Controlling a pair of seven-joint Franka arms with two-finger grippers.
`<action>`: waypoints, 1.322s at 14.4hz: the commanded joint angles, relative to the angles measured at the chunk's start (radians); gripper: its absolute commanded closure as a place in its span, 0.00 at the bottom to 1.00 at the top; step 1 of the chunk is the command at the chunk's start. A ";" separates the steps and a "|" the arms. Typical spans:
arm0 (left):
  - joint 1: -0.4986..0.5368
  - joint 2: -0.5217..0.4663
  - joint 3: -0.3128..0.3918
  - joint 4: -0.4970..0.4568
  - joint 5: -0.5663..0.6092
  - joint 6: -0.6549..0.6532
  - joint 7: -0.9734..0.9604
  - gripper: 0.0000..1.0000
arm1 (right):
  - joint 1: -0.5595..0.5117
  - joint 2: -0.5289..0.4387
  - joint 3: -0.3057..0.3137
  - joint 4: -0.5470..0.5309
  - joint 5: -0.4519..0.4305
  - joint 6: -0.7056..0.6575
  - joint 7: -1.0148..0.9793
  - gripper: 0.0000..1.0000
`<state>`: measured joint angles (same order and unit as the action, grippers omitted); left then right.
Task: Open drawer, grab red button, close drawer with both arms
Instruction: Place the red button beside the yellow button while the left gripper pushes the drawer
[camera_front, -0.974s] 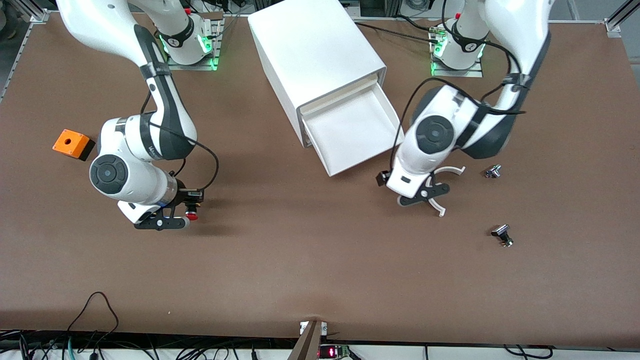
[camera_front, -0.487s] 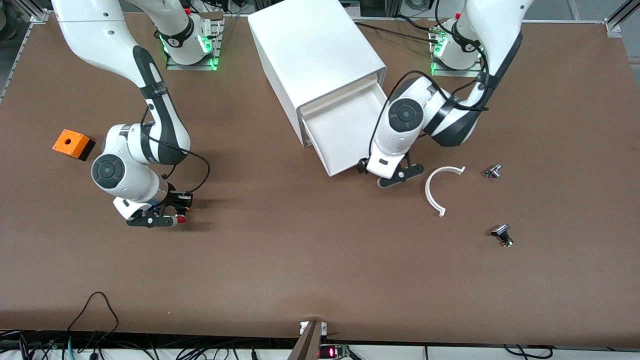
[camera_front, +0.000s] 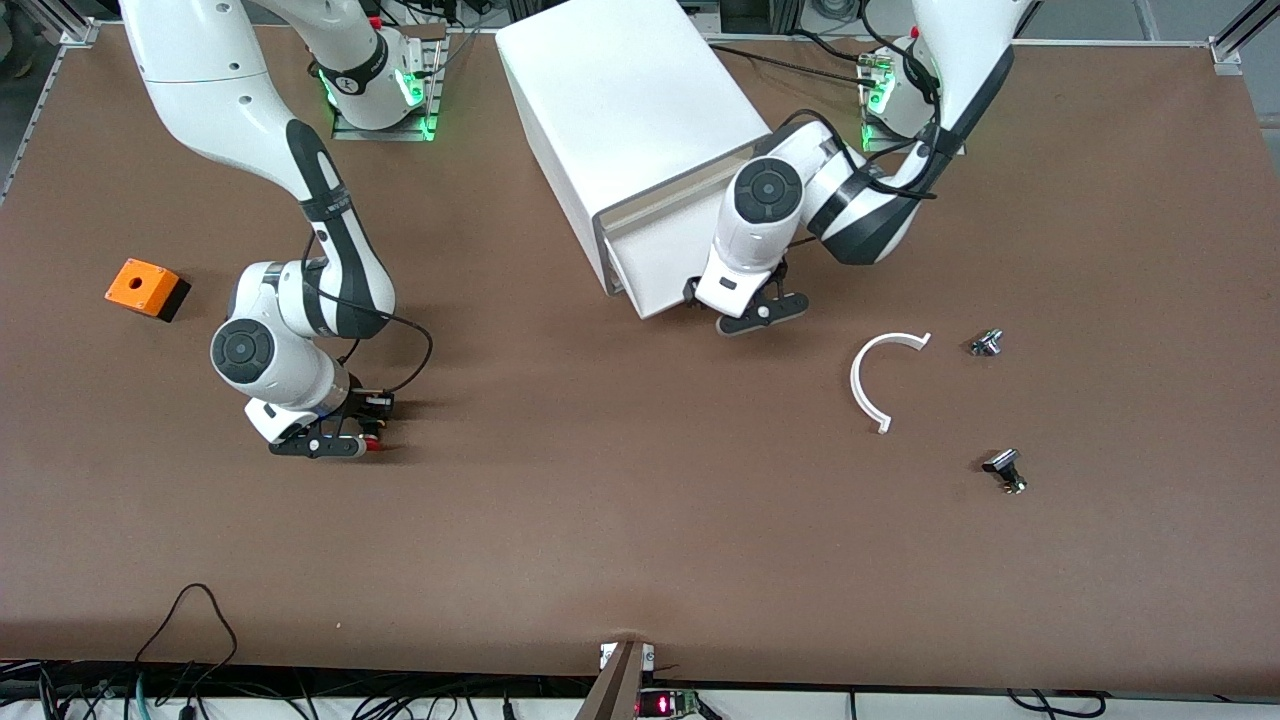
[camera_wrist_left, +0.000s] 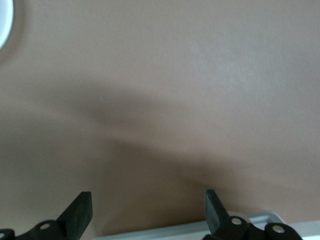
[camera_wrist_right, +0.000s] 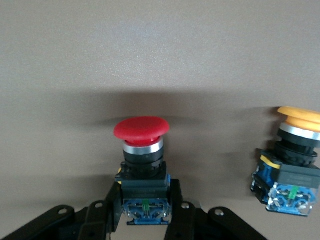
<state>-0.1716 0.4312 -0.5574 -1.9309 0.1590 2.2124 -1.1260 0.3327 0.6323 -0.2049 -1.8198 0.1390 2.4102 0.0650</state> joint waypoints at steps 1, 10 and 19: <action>0.018 -0.039 -0.054 -0.037 -0.053 -0.003 -0.015 0.01 | -0.007 -0.005 0.007 0.005 0.011 0.010 -0.014 0.26; 0.003 -0.032 -0.084 -0.036 -0.171 -0.083 -0.020 0.01 | -0.003 -0.146 -0.014 0.177 -0.009 -0.320 -0.010 0.01; 0.000 -0.009 -0.127 -0.036 -0.188 -0.082 -0.005 0.01 | -0.003 -0.324 -0.022 0.283 -0.048 -0.534 -0.021 0.01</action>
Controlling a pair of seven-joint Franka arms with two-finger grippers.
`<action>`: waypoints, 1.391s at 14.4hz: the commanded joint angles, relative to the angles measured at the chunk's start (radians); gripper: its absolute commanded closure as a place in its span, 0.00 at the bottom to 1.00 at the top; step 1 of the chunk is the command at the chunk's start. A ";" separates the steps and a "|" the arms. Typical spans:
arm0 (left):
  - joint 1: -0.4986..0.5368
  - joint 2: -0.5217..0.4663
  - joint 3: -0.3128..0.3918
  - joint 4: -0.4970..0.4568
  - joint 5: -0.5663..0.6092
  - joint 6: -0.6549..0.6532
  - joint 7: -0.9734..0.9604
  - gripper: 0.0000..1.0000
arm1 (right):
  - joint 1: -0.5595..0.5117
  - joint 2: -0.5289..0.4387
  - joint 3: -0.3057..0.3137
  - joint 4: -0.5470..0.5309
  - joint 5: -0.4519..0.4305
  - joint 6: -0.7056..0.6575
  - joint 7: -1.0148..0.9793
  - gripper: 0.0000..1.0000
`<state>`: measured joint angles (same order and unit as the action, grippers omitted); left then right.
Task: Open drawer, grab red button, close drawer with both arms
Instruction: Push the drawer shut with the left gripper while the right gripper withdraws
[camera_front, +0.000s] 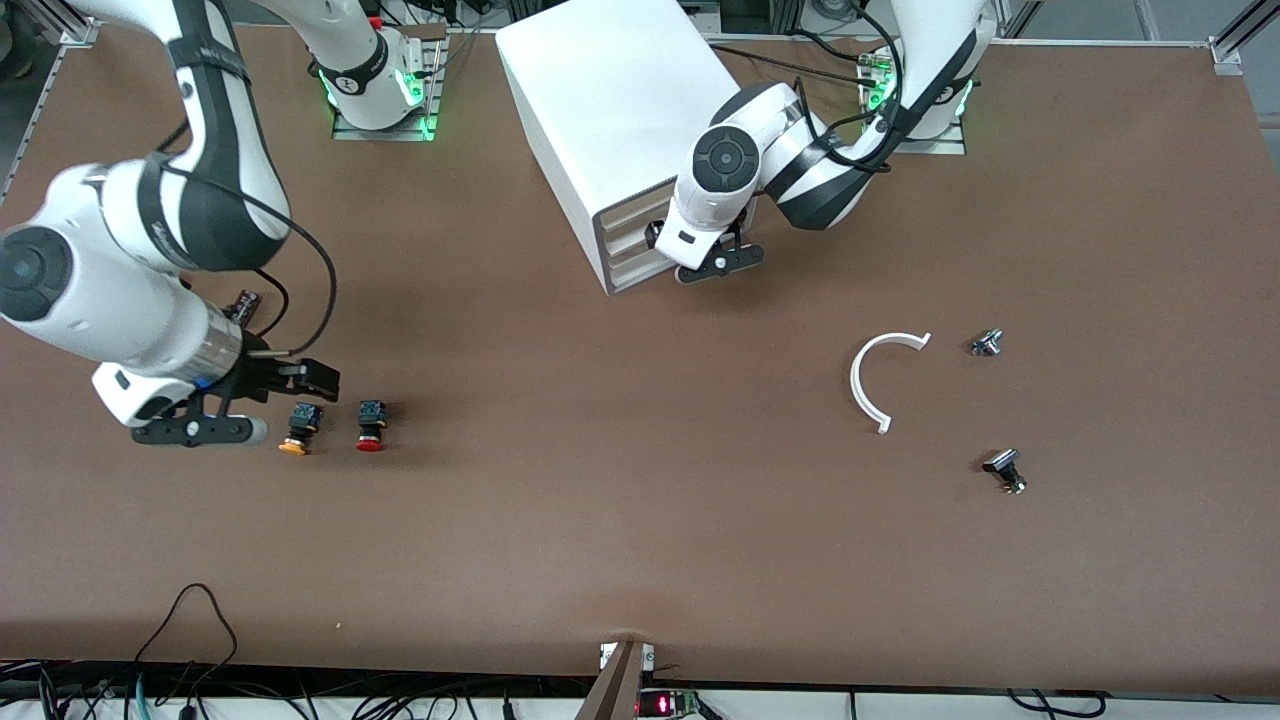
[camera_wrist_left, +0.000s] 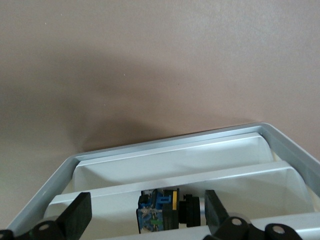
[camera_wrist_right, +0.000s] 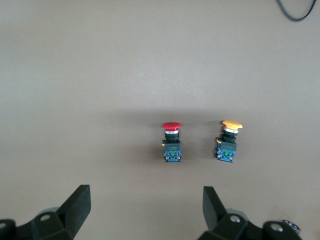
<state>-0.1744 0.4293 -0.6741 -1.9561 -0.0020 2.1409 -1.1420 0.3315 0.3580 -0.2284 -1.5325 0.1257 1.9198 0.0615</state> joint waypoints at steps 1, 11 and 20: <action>0.003 -0.007 -0.010 -0.010 -0.027 -0.010 0.011 0.01 | -0.002 -0.082 0.006 -0.003 -0.070 -0.056 -0.017 0.01; 0.088 -0.017 0.005 0.098 -0.003 -0.096 0.137 0.01 | -0.138 -0.235 0.148 0.040 -0.140 -0.280 0.118 0.01; 0.324 -0.032 -0.001 0.431 0.241 -0.525 0.577 0.01 | -0.341 -0.278 0.339 0.040 -0.130 -0.361 0.129 0.01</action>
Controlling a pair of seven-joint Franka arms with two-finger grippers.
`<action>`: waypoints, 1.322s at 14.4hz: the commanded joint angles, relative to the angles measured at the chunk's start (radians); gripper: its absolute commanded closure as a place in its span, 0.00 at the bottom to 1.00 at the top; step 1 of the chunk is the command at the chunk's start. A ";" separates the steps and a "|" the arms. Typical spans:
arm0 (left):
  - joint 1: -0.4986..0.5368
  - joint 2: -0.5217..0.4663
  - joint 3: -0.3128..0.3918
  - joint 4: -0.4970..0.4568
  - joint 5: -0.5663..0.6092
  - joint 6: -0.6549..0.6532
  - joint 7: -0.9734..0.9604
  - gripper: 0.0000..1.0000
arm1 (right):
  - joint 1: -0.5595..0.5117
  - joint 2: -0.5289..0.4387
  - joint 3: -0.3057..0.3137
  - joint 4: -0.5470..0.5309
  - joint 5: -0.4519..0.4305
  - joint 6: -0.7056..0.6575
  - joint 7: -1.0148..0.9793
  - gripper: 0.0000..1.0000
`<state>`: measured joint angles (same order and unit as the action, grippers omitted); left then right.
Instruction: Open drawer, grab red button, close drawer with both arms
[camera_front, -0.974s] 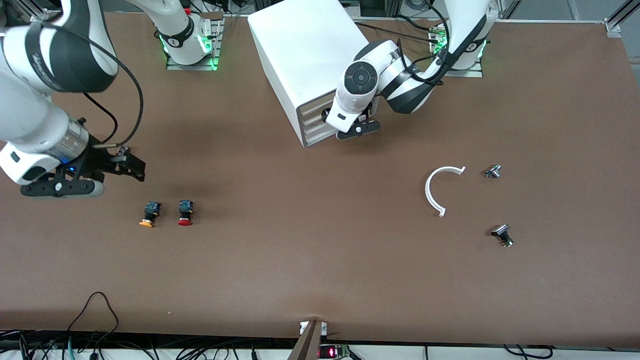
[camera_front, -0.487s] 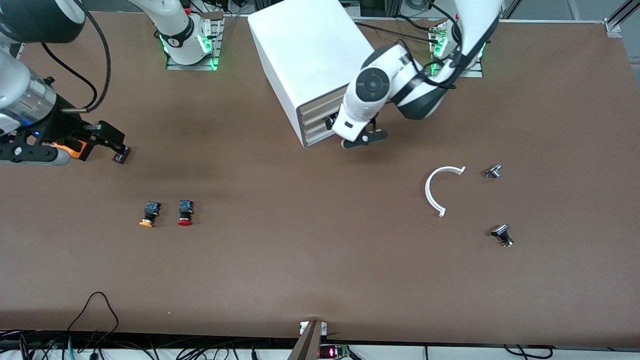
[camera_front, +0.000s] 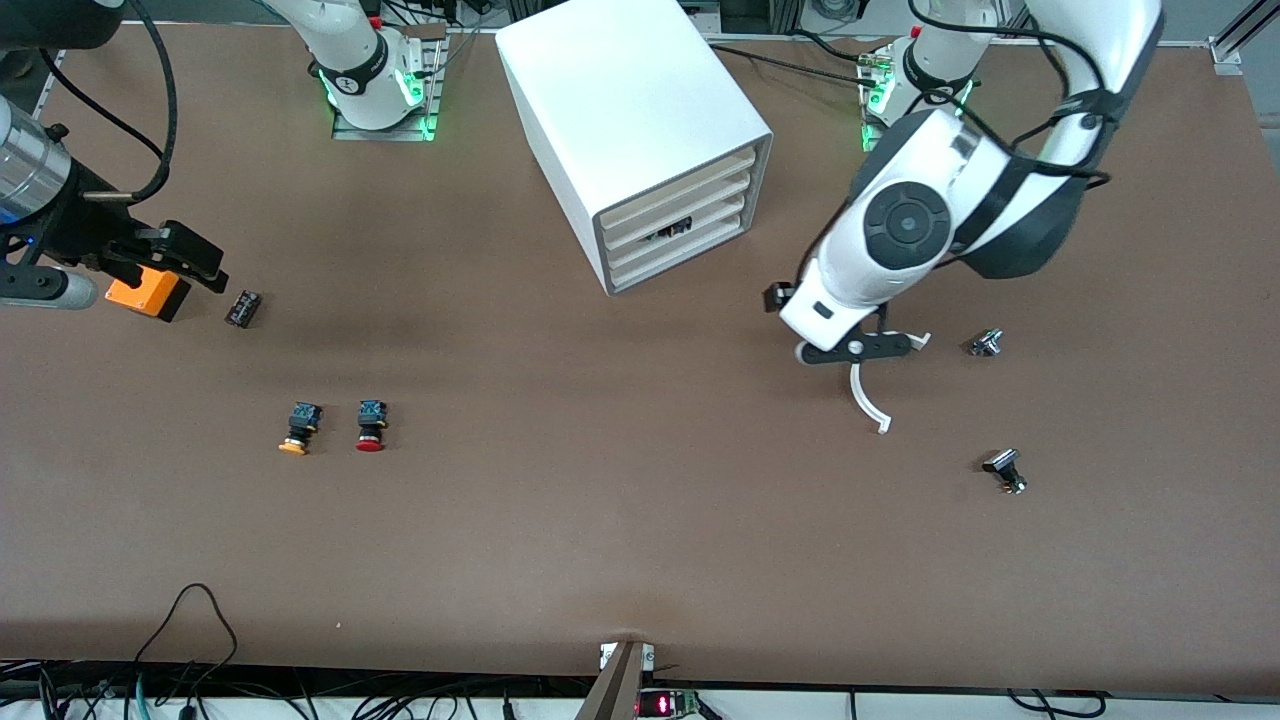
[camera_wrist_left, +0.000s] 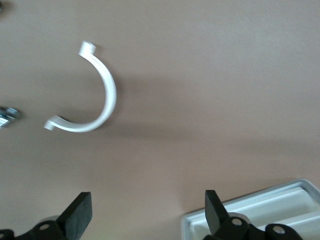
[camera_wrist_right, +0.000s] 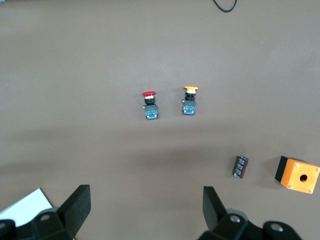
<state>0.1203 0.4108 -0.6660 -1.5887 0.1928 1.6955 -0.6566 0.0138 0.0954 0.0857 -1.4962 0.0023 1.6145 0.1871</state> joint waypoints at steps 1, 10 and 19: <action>0.054 -0.021 -0.009 0.103 0.047 -0.114 0.151 0.01 | -0.023 -0.016 0.025 0.004 -0.010 -0.068 0.000 0.01; -0.103 -0.222 0.492 0.119 -0.197 -0.145 0.705 0.01 | -0.025 -0.019 0.022 0.014 -0.015 -0.059 -0.044 0.01; -0.224 -0.458 0.712 -0.160 -0.223 0.070 0.832 0.00 | -0.026 -0.045 0.003 -0.022 -0.022 -0.047 -0.044 0.01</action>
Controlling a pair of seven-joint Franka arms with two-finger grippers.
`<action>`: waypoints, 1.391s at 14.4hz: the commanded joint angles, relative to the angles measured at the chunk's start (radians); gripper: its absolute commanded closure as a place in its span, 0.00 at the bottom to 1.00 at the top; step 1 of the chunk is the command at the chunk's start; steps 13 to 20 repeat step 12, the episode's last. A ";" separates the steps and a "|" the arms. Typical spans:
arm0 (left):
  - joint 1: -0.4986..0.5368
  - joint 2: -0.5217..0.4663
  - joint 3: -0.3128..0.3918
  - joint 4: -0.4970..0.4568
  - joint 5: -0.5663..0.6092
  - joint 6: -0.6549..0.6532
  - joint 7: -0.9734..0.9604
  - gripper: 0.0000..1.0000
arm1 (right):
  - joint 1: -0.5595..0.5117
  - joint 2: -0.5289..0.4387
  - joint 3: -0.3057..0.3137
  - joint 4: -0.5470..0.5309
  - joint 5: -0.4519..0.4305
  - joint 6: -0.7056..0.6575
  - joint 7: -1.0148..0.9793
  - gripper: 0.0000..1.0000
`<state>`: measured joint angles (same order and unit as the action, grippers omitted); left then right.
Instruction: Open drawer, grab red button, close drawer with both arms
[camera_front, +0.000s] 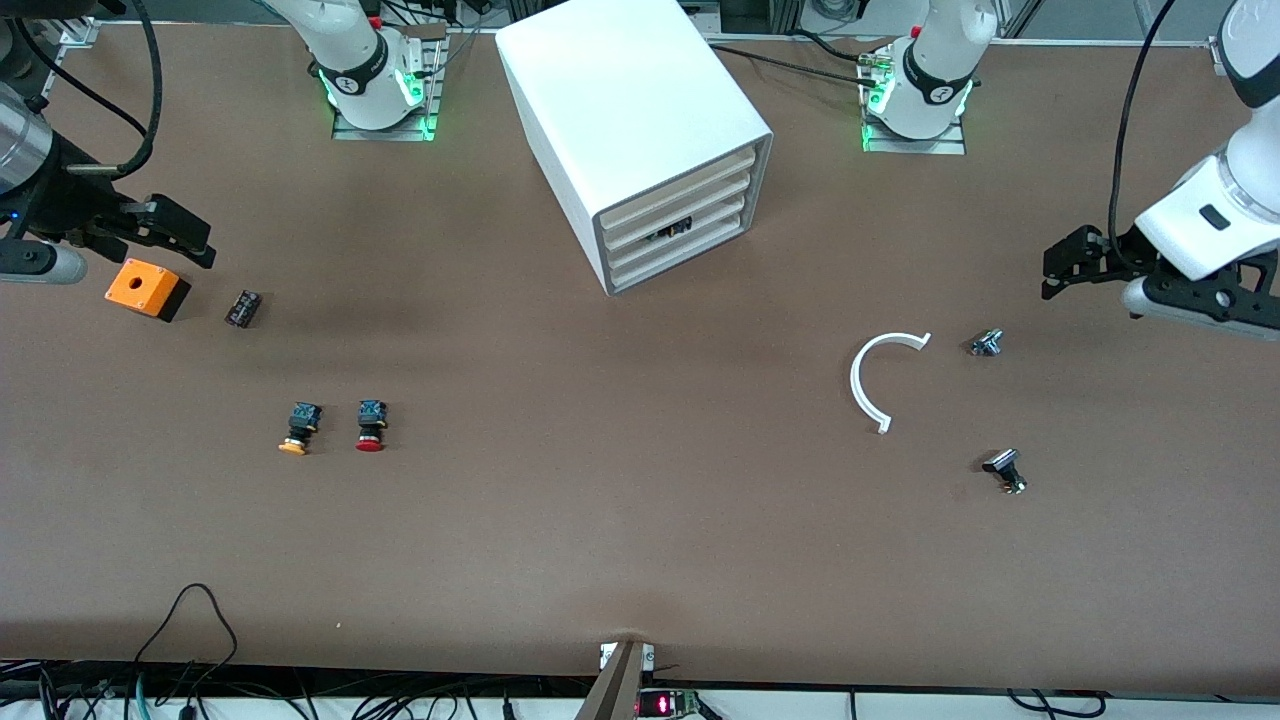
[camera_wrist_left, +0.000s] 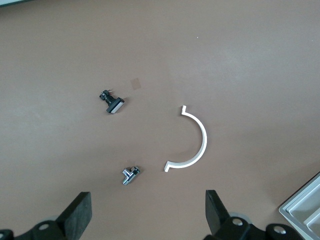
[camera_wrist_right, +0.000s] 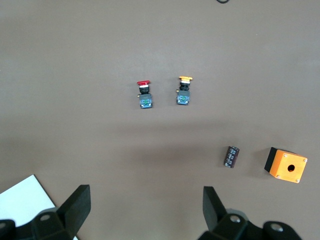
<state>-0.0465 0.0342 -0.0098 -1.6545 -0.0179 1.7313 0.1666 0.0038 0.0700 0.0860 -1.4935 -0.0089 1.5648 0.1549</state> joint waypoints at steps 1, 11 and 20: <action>-0.075 -0.088 0.076 -0.100 -0.011 0.033 -0.008 0.00 | -0.016 -0.018 0.001 -0.025 -0.014 0.000 -0.014 0.01; -0.073 -0.066 0.067 -0.056 -0.011 -0.072 -0.052 0.00 | -0.018 -0.007 -0.031 -0.021 -0.002 0.000 -0.075 0.01; -0.078 -0.066 0.067 -0.056 -0.011 -0.073 -0.052 0.00 | -0.016 -0.006 -0.032 -0.019 -0.002 0.001 -0.075 0.01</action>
